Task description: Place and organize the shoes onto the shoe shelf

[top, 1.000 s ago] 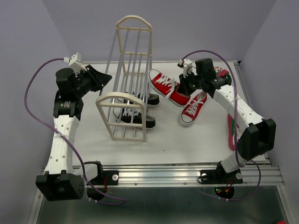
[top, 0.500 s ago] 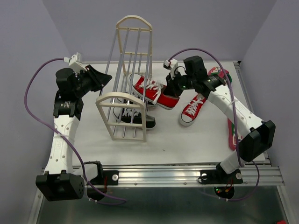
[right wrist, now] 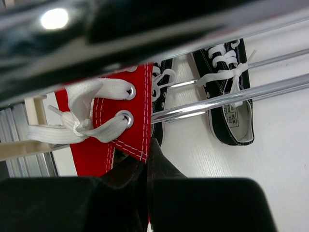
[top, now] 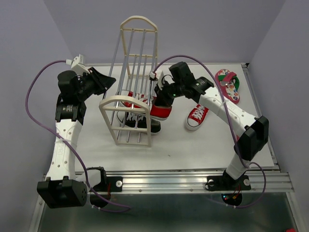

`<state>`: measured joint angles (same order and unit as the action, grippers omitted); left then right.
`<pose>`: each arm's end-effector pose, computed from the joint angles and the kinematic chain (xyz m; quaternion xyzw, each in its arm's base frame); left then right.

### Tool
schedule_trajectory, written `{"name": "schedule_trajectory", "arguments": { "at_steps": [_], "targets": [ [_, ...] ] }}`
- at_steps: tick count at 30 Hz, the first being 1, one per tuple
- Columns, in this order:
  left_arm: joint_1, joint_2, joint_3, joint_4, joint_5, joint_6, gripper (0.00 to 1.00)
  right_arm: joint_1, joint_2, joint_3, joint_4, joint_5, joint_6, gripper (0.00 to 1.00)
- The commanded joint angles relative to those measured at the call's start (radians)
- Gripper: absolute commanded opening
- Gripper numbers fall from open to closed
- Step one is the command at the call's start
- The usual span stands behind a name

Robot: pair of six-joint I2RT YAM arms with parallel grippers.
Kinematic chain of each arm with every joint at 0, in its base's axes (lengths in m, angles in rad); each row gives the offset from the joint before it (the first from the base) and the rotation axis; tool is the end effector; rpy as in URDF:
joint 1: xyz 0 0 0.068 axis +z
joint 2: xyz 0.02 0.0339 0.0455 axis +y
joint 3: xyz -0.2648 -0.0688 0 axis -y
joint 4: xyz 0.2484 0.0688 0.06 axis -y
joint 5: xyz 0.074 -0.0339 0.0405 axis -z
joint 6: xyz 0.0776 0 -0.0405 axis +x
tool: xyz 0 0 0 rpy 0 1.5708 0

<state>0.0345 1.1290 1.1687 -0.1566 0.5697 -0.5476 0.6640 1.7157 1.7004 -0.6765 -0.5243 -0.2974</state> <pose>0.2923 -0.0318 0.4064 -0.0269 0.7405 -0.3649 0.5637 0.3039 0.2871 0.3417 -0.5019 0.7240 0.3055 0.3613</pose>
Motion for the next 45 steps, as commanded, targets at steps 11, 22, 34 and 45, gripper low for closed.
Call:
{"name": "schedule_trajectory", "arguments": {
  "at_steps": [11,22,34,45],
  "targets": [
    [-0.012,0.043,-0.095,-0.075,0.015,0.19,0.0,0.045,-0.008,0.061,0.156,-0.108,-0.037,0.01],
    [-0.012,0.045,-0.096,-0.074,0.013,0.187,0.0,0.097,0.012,0.067,0.17,-0.069,-0.048,0.02],
    [-0.013,0.046,-0.099,-0.072,0.018,0.184,0.0,0.115,-0.001,0.024,0.239,-0.086,-0.003,0.15],
    [-0.013,0.045,-0.103,-0.069,0.019,0.179,0.0,0.125,0.001,-0.016,0.315,-0.161,0.015,0.22]
  ]
}}
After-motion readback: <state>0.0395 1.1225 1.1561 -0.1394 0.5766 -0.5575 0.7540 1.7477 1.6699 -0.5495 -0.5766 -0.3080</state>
